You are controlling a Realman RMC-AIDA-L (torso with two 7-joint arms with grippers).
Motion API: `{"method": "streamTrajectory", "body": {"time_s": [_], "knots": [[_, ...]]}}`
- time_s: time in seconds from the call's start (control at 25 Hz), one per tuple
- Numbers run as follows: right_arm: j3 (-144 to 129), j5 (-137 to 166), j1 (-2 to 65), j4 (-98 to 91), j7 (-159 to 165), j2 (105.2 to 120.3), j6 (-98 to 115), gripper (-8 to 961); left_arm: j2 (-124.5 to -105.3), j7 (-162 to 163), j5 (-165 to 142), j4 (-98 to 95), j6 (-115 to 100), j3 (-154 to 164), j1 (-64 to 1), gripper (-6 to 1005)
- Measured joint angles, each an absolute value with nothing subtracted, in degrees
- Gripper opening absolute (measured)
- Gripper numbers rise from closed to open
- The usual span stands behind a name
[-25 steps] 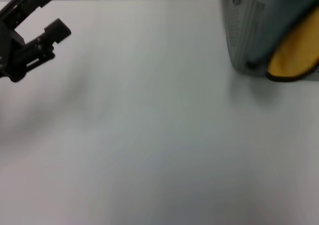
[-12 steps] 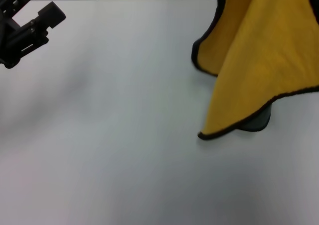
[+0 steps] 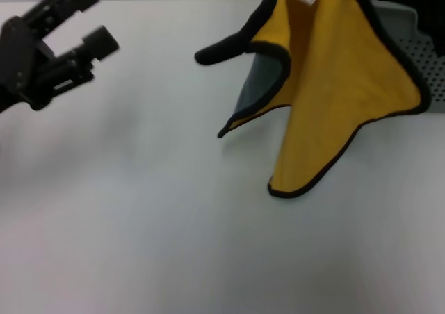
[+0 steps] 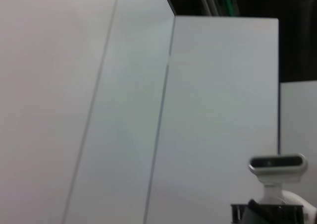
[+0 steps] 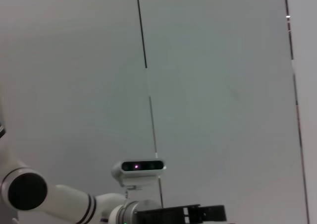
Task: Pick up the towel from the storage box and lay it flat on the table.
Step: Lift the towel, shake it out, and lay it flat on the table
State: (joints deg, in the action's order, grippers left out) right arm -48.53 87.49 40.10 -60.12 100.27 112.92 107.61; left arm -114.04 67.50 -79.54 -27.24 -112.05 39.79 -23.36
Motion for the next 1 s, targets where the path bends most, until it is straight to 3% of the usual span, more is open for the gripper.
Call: {"method": "streamTrajectory", "body": {"time_s": [0.28, 0.6, 1.0], "knots": [[-50.58, 88.27, 41.90, -56.69, 97.78, 113.12, 106.43, 52, -114.86, 67.62, -83.54, -27.15, -111.97, 39.82, -24.76, 846], [-52.17, 92.04, 43.08, -54.82, 93.86, 115.03, 101.44, 59, -115.19, 67.63, -83.56, -26.71, -111.89, 39.44, -24.79, 846], [-60.93, 92.62, 44.04, -54.75, 90.49, 115.60, 93.08, 67, -115.96, 69.21, -86.71, -25.45, -108.63, 39.88, -26.92, 845]]}}
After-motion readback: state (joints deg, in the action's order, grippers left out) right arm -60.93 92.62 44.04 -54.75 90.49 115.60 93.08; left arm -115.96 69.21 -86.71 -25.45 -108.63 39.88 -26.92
